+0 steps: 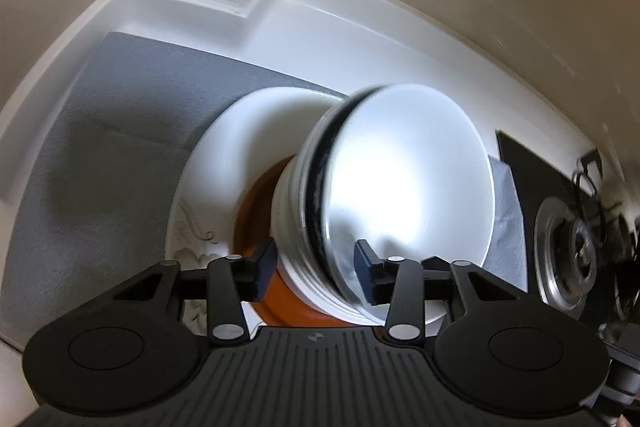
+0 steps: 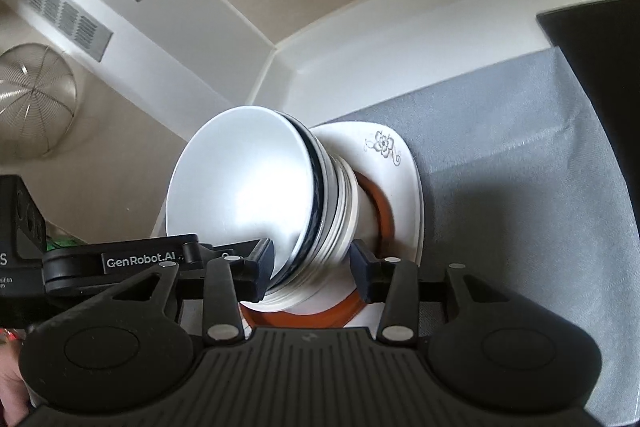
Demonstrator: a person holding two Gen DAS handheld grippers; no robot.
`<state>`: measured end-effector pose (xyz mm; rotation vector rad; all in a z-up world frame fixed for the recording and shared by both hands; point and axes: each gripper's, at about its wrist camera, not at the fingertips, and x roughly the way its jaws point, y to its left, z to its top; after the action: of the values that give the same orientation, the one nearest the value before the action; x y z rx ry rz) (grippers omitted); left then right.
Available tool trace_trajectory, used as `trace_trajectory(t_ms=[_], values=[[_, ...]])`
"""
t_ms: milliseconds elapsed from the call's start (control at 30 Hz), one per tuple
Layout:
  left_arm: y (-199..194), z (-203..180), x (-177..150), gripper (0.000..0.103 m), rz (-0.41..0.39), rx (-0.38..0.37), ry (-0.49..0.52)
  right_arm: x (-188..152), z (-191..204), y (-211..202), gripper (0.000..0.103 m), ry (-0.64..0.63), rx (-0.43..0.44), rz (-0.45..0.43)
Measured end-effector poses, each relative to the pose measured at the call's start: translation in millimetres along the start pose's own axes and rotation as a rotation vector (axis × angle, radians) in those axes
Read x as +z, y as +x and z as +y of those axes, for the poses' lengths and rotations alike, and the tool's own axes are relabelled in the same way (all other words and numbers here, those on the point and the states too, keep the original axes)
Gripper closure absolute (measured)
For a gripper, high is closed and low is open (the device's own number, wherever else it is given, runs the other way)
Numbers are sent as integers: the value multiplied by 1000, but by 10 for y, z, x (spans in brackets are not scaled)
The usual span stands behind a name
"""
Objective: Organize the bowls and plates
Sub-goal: 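Open both tools and pull them back from the bowls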
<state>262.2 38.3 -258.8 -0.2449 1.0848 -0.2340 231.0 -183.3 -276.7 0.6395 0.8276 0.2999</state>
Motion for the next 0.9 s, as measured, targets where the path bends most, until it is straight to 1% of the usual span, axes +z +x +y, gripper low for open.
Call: trace_trajectory(t_ms=[33,67,133,167,200,233,267,300,367,400,433,500,600,767,900], values=[[-99,5,28,59,-37,-5,2,35,50,-74,54,-27,9,-20],[-238,-4,57,59,-93,-5,26,77,111,-145,54,-64,22,-44],[-435,-63,129,60,-184,23,96,189,256,-261,54,-162,13,-85],[-477,-112,181,61,-207,46,136,251,320,-278,54,-204,-1,-94],[-468,-150,232,67,-205,58,163,322,380,-268,54,-243,-15,-95],[-417,-179,284,76,-187,60,183,386,417,-239,54,-268,-22,-90],[-345,-197,324,80,-166,57,196,444,443,-200,55,-290,-27,-86],[-277,-199,351,86,-152,53,199,488,454,-171,58,-304,-33,-89],[-200,-179,395,86,-141,48,174,569,444,-113,76,-304,-37,-78],[-184,-156,410,86,-134,41,160,598,433,-95,93,-297,-33,-72],[-173,-127,433,86,-127,31,141,624,424,-85,103,-297,-29,-69],[-175,-36,443,86,-115,11,107,653,426,-66,103,-319,-28,-63],[-132,-29,475,86,-81,4,106,672,421,-22,103,-346,-47,-43],[-10,119,591,86,-1,-43,0,703,459,5,103,-369,-41,-35],[-18,112,560,86,-1,-37,7,693,456,-11,103,-362,-38,-35]])
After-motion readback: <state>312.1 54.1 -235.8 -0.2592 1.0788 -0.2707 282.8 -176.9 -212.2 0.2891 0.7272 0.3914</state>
